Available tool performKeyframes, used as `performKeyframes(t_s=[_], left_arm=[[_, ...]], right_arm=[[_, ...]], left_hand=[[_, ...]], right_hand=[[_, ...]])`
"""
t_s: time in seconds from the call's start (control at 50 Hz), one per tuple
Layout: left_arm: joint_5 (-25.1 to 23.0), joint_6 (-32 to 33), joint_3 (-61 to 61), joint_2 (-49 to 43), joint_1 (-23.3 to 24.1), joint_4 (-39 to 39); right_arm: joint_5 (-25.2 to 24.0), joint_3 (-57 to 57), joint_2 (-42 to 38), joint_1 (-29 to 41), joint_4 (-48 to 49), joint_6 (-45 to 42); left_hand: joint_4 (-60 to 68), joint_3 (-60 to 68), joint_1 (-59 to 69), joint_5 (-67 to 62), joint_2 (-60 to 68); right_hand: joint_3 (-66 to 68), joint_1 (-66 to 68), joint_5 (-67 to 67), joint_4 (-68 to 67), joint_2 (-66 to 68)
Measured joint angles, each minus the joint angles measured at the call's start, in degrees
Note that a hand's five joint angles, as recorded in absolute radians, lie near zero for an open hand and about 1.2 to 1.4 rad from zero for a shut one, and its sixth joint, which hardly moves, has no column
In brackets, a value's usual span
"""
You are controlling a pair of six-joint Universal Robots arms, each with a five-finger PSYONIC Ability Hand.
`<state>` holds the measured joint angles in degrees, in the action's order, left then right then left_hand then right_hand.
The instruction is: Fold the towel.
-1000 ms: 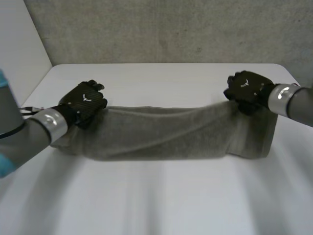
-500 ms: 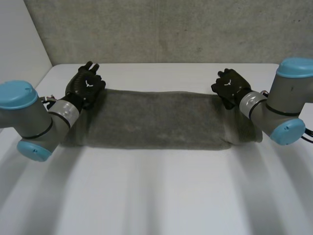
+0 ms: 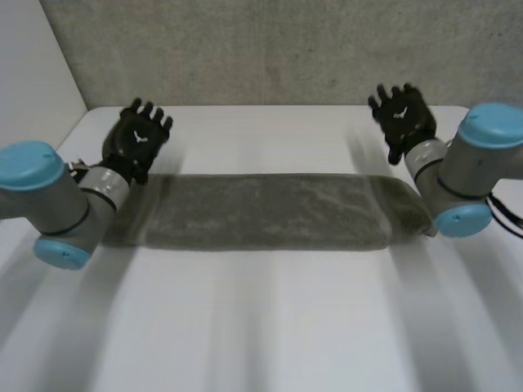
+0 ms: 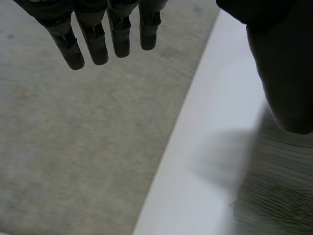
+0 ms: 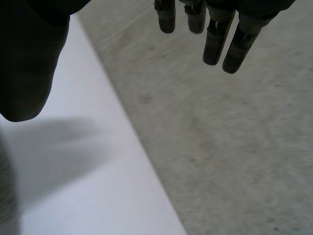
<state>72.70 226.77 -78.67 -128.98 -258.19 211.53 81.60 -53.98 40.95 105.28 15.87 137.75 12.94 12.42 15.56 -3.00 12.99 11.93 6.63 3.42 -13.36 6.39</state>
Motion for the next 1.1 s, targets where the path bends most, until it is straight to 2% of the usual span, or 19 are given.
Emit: performKeyframes(t_s=[0.12, 0.16, 0.26, 0.42, 0.54, 0.64, 0.86, 1.0, 1.1], left_arm=[[0.7, -3.4, -3.6, 8.2, -0.6, -0.2], [0.7, -6.3, -6.0, 12.3, -0.9, -0.5], [0.4, -11.3, -12.5, 19.8, -2.2, -1.7], [-0.1, -13.5, -23.4, 28.6, -5.8, -8.1], [0.0, -13.2, -26.0, 29.3, -8.3, -14.1], [0.1, -13.0, -26.4, 27.2, -9.3, -16.3], [0.6, -12.9, -25.8, 20.2, -8.9, -16.1], [1.1, -11.9, -24.4, 16.2, -8.4, -15.8], [3.2, -8.8, -24.0, 14.7, -8.2, -15.0]], right_arm=[[0.3, -5.7, 9.6, -0.6, 0.6, 7.9], [0.3, -8.7, 13.1, -0.8, 0.1, 10.1], [-0.6, -15.4, 19.1, -0.9, -3.8, 11.4], [-6.4, -24.9, 24.8, -4.1, -20.4, 6.0], [-9.1, -30.2, 25.1, -8.6, -25.3, -1.7], [-9.5, -35.1, 24.9, -11.5, -21.7, -6.4], [-9.6, -44.5, 23.5, -13.5, -5.0, -8.0], [-9.5, -44.6, 20.9, -13.0, -1.1, -7.2], [-9.4, -44.2, 20.1, -12.9, -0.5, -5.3]], left_hand=[[0.0, 0.0, 0.0, 0.0, 0.0], [0.0, 0.0, 0.0, 0.0, 0.0], [0.0, 0.0, 0.0, 0.0, 0.0], [0.0, 0.0, 0.0, 0.0, 0.0], [0.0, 0.0, 0.0, -0.9, 0.5], [0.0, 0.0, 5.4, -8.9, 8.5], [0.0, 0.0, 6.1, -10.0, 9.1], [0.0, 0.0, 6.1, -10.0, 9.1], [0.0, 0.0, 6.1, -10.0, 9.1]], right_hand=[[0.0, -0.8, 0.0, 0.0, -1.7], [0.0, -0.8, 0.0, 0.0, -1.7], [0.0, -0.8, 0.0, 0.0, -1.7], [0.0, -0.8, 0.0, 0.0, -1.7], [0.0, -0.7, 0.0, 0.0, -1.7], [0.0, 1.5, 0.0, 0.0, 2.4], [0.0, 16.4, 10.0, 0.0, 16.3], [0.0, 19.7, 13.4, 0.0, 19.7], [0.0, 20.5, 14.2, 0.0, 20.4]])
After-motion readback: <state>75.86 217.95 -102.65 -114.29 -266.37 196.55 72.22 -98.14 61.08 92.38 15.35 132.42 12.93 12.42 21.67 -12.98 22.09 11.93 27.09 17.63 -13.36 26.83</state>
